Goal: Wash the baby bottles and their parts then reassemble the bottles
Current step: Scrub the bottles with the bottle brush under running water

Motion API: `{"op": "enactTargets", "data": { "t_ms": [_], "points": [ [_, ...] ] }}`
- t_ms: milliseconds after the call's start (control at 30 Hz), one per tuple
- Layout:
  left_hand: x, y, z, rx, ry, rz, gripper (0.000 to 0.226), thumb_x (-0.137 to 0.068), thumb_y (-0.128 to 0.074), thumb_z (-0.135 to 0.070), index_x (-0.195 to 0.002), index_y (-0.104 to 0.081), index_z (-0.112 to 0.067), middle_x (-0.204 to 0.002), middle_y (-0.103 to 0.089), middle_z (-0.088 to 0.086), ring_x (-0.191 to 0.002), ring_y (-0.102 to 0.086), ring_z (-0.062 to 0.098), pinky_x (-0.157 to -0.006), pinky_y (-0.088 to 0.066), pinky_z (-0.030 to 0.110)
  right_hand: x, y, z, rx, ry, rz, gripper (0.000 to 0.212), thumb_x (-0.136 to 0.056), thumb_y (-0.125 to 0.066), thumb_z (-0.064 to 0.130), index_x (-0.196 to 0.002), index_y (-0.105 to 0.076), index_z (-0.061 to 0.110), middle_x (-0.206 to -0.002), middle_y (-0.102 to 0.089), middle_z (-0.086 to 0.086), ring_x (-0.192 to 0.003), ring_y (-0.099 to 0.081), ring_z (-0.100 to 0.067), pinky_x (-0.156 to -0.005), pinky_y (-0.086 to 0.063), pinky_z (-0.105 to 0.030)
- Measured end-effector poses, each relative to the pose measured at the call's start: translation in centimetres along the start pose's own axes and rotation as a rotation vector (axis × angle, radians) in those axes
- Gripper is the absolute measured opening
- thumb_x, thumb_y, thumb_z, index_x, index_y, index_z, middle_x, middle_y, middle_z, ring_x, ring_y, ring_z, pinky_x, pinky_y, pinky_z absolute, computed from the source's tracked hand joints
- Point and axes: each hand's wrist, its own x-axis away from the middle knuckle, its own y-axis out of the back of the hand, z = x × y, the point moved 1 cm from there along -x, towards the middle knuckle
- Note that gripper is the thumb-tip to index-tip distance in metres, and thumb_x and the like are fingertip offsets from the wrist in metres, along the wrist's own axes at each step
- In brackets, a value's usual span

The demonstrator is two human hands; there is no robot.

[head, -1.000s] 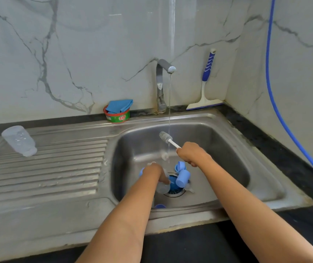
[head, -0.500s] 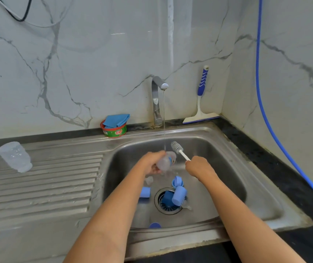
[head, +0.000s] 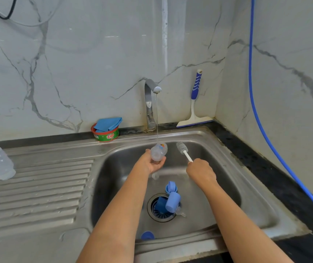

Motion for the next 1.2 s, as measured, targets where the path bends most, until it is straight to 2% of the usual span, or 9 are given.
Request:
{"op": "enactTargets", "data": {
  "t_ms": [100, 200, 400, 567, 700, 800, 900, 1067, 1200],
  "points": [
    [0.3, 0.5, -0.2, -0.017, 0.033, 0.042, 0.032, -0.098, -0.045, -0.031, -0.11, -0.056, -0.004, -0.094, -0.058, 0.016, -0.079, -0.053, 0.024, -0.065, -0.047, 0.031, 0.2, 0.2, 0.1, 0.007, 0.019, -0.01, 0.035, -0.101, -0.037, 0.027, -0.122, -0.055, 0.005, -0.094, -0.05, -0.006, -0.079, -0.052, -0.022, -0.066, -0.041, -0.029],
    [0.9, 0.9, -0.5, -0.005, 0.034, 0.092, 0.033, -0.097, -0.036, -0.03, -0.099, -0.057, -0.005, -0.094, -0.058, 0.016, -0.081, -0.051, 0.025, -0.069, -0.046, 0.034, 0.4, 0.3, 0.3, 0.004, 0.04, -0.019, 0.036, -0.101, -0.037, 0.028, -0.121, -0.055, 0.005, -0.092, -0.05, -0.006, -0.078, -0.051, -0.022, -0.065, -0.04, -0.029],
    [0.2, 1.2, -1.3, 0.105, -0.02, 0.13, 0.041, -0.103, -0.034, -0.032, -0.129, -0.049, -0.005, -0.109, -0.058, 0.02, -0.091, -0.057, 0.028, -0.073, -0.052, 0.034, 0.6, 0.5, 0.6, 0.009, 0.043, -0.035, 0.034, -0.101, -0.036, 0.027, -0.118, -0.056, 0.006, -0.076, -0.045, -0.001, -0.062, -0.045, -0.014, -0.06, -0.038, -0.027],
    [-0.1, 1.1, -1.0, 0.229, 0.008, 0.153, 0.072, -0.095, -0.032, -0.062, -0.123, -0.049, 0.002, -0.108, -0.059, 0.025, -0.095, -0.061, 0.032, -0.083, -0.053, 0.037, 0.6, 0.4, 0.5, -0.008, 0.039, -0.033, 0.033, -0.101, -0.036, 0.027, -0.115, -0.057, 0.005, -0.074, -0.045, -0.001, -0.063, -0.047, -0.014, -0.058, -0.039, -0.027],
    [-0.6, 1.4, -0.6, 0.319, 0.011, 0.148, 0.082, -0.09, -0.033, -0.069, -0.125, -0.048, 0.003, -0.123, -0.058, 0.023, -0.101, -0.061, 0.03, -0.074, -0.055, 0.034, 0.6, 0.4, 0.6, -0.015, 0.051, -0.036, 0.033, -0.101, -0.037, 0.028, -0.114, -0.057, 0.005, -0.079, -0.05, -0.003, -0.065, -0.05, -0.015, -0.059, -0.039, -0.027],
    [-1.2, 1.9, -0.6, 0.301, -0.016, 0.154, 0.065, -0.096, -0.043, -0.055, -0.133, -0.048, -0.002, -0.117, -0.059, 0.021, -0.095, -0.062, 0.03, -0.058, -0.06, 0.032, 0.6, 0.4, 0.7, -0.005, 0.061, -0.04, 0.034, -0.101, -0.036, 0.029, -0.114, -0.057, 0.005, -0.085, -0.052, -0.004, -0.064, -0.048, -0.014, -0.059, -0.039, -0.026],
    [-1.0, 2.1, -0.6, 0.204, -0.029, 0.151, 0.054, -0.098, -0.046, -0.046, -0.129, -0.053, -0.003, -0.115, -0.06, 0.023, -0.101, -0.06, 0.033, -0.068, -0.059, 0.033, 0.7, 0.4, 0.7, -0.001, 0.064, -0.043, 0.035, -0.101, -0.036, 0.028, -0.116, -0.057, 0.004, -0.086, -0.051, -0.005, -0.066, -0.049, -0.015, -0.06, -0.039, -0.027],
    [-0.2, 2.1, -0.5, 0.249, 0.027, 0.148, 0.054, -0.093, -0.054, -0.046, -0.118, -0.053, 0.003, -0.115, -0.061, 0.025, -0.111, -0.06, 0.036, -0.091, -0.053, 0.043, 0.7, 0.4, 0.9, 0.008, 0.069, -0.054, 0.035, -0.101, -0.036, 0.028, -0.115, -0.057, 0.004, -0.086, -0.051, -0.005, -0.066, -0.05, -0.016, -0.061, -0.04, -0.028],
    [-0.5, 1.9, -0.5, 0.324, 0.049, 0.117, 0.061, -0.097, -0.045, -0.049, -0.131, -0.047, 0.002, -0.131, -0.053, 0.026, -0.121, -0.054, 0.038, -0.096, -0.05, 0.043, 0.7, 0.4, 1.0, 0.004, 0.076, -0.062, 0.036, -0.101, -0.036, 0.029, -0.115, -0.057, 0.004, -0.092, -0.054, -0.007, -0.076, -0.054, -0.02, -0.064, -0.042, -0.028]
  ]
}}
